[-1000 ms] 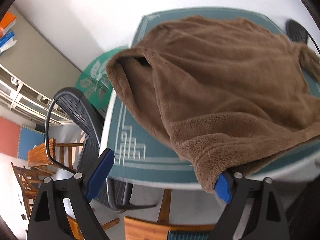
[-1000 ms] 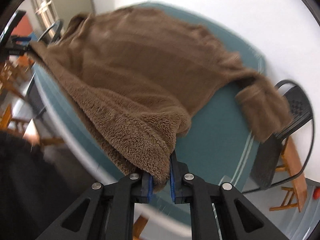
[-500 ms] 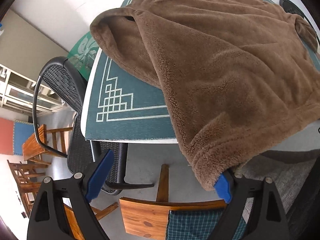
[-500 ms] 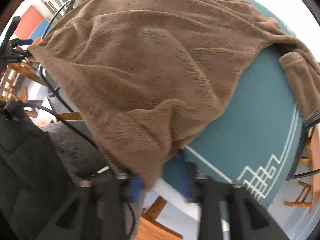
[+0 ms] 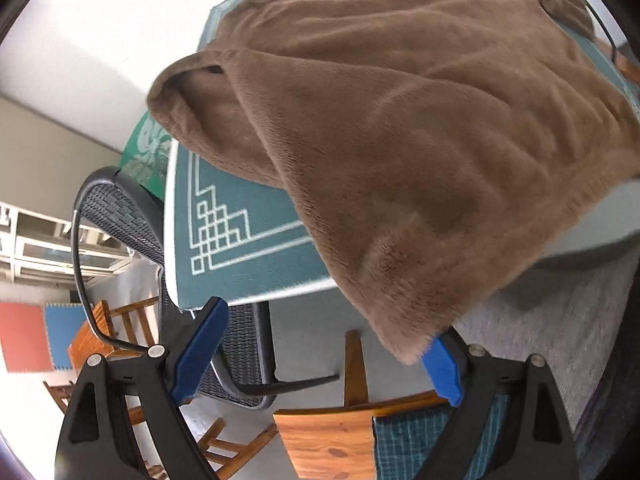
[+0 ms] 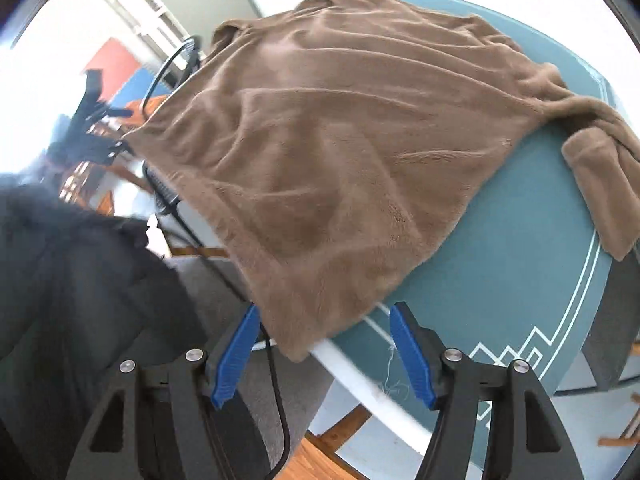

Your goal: Fold clothes

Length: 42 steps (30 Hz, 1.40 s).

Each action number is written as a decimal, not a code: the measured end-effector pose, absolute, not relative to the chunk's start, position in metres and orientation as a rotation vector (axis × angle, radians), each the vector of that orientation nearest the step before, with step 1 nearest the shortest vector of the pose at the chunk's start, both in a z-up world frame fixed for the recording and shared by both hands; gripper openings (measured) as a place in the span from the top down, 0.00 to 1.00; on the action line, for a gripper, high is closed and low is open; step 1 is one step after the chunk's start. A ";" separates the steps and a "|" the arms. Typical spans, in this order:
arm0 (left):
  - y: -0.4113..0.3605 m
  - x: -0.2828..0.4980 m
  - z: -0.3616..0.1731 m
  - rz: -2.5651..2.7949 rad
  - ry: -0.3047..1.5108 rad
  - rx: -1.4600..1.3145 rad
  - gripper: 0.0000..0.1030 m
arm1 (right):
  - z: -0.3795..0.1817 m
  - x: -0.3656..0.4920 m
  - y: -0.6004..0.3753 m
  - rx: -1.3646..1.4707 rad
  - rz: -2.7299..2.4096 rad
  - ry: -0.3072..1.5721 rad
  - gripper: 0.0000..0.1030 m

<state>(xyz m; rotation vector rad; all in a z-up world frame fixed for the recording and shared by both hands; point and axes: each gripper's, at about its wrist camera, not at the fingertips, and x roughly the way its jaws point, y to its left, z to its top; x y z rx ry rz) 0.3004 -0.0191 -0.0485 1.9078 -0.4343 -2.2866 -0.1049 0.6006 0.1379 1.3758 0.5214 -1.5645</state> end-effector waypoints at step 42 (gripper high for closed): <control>-0.189 0.208 -0.105 -2.043 1.092 1.472 0.93 | 0.088 -0.130 0.515 1.344 -1.719 0.622 0.22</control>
